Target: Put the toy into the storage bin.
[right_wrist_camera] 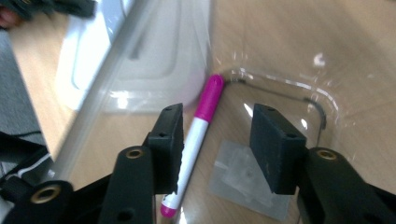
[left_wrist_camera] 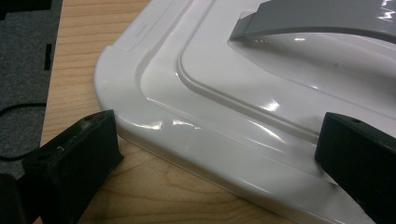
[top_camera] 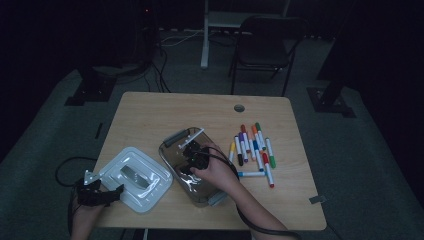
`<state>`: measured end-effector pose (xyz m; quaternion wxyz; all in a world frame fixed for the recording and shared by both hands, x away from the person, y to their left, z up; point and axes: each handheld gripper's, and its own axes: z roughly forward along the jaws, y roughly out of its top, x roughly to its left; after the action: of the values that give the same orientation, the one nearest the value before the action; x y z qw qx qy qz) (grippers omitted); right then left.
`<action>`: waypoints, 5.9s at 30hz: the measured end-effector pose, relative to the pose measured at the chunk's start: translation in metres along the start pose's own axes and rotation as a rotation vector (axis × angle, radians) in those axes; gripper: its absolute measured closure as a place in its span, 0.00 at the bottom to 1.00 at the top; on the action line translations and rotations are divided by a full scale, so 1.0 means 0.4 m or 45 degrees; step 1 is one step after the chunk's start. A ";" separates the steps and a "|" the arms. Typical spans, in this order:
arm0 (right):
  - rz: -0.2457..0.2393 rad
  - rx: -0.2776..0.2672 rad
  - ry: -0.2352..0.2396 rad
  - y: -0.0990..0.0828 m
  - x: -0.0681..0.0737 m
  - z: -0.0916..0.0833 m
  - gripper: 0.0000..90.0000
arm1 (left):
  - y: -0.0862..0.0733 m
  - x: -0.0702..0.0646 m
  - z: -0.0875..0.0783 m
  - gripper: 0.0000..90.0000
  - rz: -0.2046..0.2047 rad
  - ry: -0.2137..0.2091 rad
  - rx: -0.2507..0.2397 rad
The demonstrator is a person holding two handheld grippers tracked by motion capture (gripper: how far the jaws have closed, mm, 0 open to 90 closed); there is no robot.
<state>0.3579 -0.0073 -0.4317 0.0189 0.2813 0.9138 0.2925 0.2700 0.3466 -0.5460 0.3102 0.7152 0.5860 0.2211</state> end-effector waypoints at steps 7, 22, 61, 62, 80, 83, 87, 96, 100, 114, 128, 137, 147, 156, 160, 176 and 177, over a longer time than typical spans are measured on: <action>-0.020 -0.114 -0.058 -0.025 0.007 -0.056 0.47 | 0.000 0.000 0.000 0.01 0.000 0.000 0.000; 0.315 -0.634 -0.175 -0.129 -0.081 -0.257 0.34 | 0.000 0.000 0.000 0.01 0.000 0.000 0.001; 0.737 -0.266 -0.642 -0.474 -0.503 -0.188 0.70 | 0.000 0.000 0.000 0.01 0.001 -0.001 0.003; 0.746 -0.246 -0.643 -0.475 -0.512 -0.177 0.70 | 0.000 0.000 0.000 0.01 0.001 -0.001 0.003; 0.847 -0.120 -0.689 -0.501 -0.535 -0.134 0.85 | 0.000 0.000 0.000 0.01 0.001 -0.001 0.003; 0.896 -0.114 -0.701 -0.502 -0.536 -0.138 0.85 | 0.000 0.000 0.000 0.01 0.001 -0.001 0.003; 0.932 -0.116 -0.690 -0.508 -0.536 -0.151 0.85 | 0.000 0.000 0.000 0.01 0.000 -0.001 0.003; 0.928 -0.196 -0.639 -0.479 -0.504 -0.212 0.85 | 0.000 0.000 0.000 0.01 0.001 -0.001 0.003; 0.890 -0.245 -0.612 -0.449 -0.476 -0.242 0.85 | 0.000 0.000 0.000 0.01 0.000 -0.001 0.003; 0.736 -0.399 -0.515 -0.343 -0.351 -0.318 0.85 | 0.000 0.000 0.000 0.01 0.000 -0.001 0.003; 0.536 -0.509 -0.376 -0.223 -0.205 -0.367 0.85 | 0.000 0.000 0.000 0.01 0.000 0.000 0.001; 0.442 -0.503 -0.279 -0.150 -0.134 -0.335 0.85 | 0.000 0.000 0.000 0.01 0.001 -0.001 0.002; 0.339 -0.424 -0.145 -0.074 -0.055 -0.247 0.85 | 0.000 0.000 -0.001 0.01 0.001 -0.002 0.004; 0.284 -0.332 -0.074 -0.038 -0.014 -0.166 0.85 | 0.000 0.000 -0.001 0.01 0.004 -0.004 0.004; 0.279 -0.292 -0.043 -0.030 -0.002 -0.136 0.85 | -0.001 0.000 -0.001 0.01 0.003 -0.003 0.002; 0.245 -0.147 0.013 -0.009 0.024 -0.042 0.85 | -0.001 0.000 -0.001 0.01 0.004 -0.005 0.001; 0.244 -0.133 0.012 -0.007 0.023 -0.036 0.85 | -0.001 0.000 -0.001 0.01 0.004 -0.006 0.001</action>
<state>0.3459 -0.0117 -0.4201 0.0011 0.3647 0.8662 0.3417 0.2694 0.3467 -0.5459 0.3109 0.7167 0.5843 0.2198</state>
